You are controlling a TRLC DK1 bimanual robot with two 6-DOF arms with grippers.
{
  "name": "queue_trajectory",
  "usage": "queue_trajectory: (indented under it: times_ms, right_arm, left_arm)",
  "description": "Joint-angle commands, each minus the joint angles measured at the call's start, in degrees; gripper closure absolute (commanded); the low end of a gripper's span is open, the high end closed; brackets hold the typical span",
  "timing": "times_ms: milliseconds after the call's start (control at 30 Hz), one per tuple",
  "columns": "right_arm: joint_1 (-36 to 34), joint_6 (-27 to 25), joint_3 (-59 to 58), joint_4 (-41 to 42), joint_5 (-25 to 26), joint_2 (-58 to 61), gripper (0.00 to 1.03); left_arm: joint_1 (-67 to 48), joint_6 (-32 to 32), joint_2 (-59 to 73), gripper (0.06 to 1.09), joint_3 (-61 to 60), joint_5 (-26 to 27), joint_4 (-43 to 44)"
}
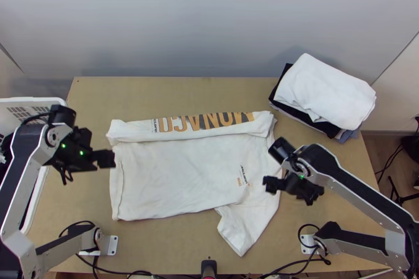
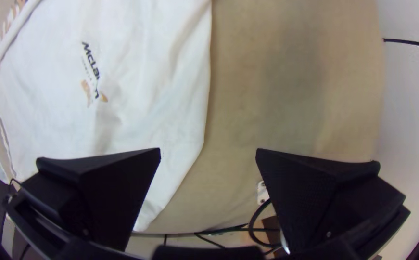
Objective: Fold the t-shirt
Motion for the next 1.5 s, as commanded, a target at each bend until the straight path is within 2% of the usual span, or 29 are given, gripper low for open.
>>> queue_trajectory:
  times_ms: [0,67,167,233,500,633,1000,1033,1100,1267,1333,1467]
  right_arm:
    - [0.03,-1.29,-6.14,5.16,-10.41,-0.81,0.11]
    - [0.29,-1.47,-7.98,7.62,-10.68,0.16,0.12]
    - [0.73,-2.44,-9.74,9.37,-11.29,0.68,0.30]
    - [1.09,-3.23,-10.62,9.64,-11.20,0.51,0.42]
    - [-0.58,-9.55,-15.28,12.10,-11.20,0.95,0.43]
    - [1.09,-10.52,-15.89,16.05,-11.20,0.86,0.71]
    - [3.28,-10.52,-16.60,18.07,-11.29,2.62,0.73]
    - [3.63,-10.96,-16.69,18.51,-11.29,2.62,0.78]
    - [4.16,-12.10,-16.69,20.01,-11.20,2.18,1.00]
    - [5.48,-14.04,-16.77,20.27,-10.50,0.16,0.99]
    - [5.48,-14.04,-16.86,20.45,-10.50,0.24,0.99]
    - [5.48,-13.95,-16.86,20.89,-10.50,0.51,0.99]
  left_arm:
    - [-5.56,2.53,-4.32,0.20,-4.60,-4.76,-6.47]
    - [-6.88,2.88,-3.79,0.20,-5.65,-5.81,-7.09]
    - [-8.20,3.76,-3.62,0.20,-6.36,-6.69,-7.61]
    - [-8.73,4.90,-3.35,0.25,-6.53,-7.31,-7.88]
    - [-9.34,5.69,-1.24,0.26,-6.27,-7.66,-8.05]
    - [-9.96,6.48,-0.81,0.26,-6.80,-7.66,-8.05]
    - [-8.73,9.30,-0.45,0.26,-7.15,-9.24,-8.32]
    - [-8.55,9.74,-0.19,0.26,-6.97,-9.42,-8.23]
    - [-8.46,10.70,0.42,0.26,-7.06,-9.77,-8.32]
    - [-10.05,14.48,2.36,0.27,-9.17,-11.70,-9.90]
    - [-11.89,14.83,4.20,0.34,-10.84,-12.58,-10.25]
    - [-14.62,14.83,8.60,0.34,-15.06,-12.49,-10.16]
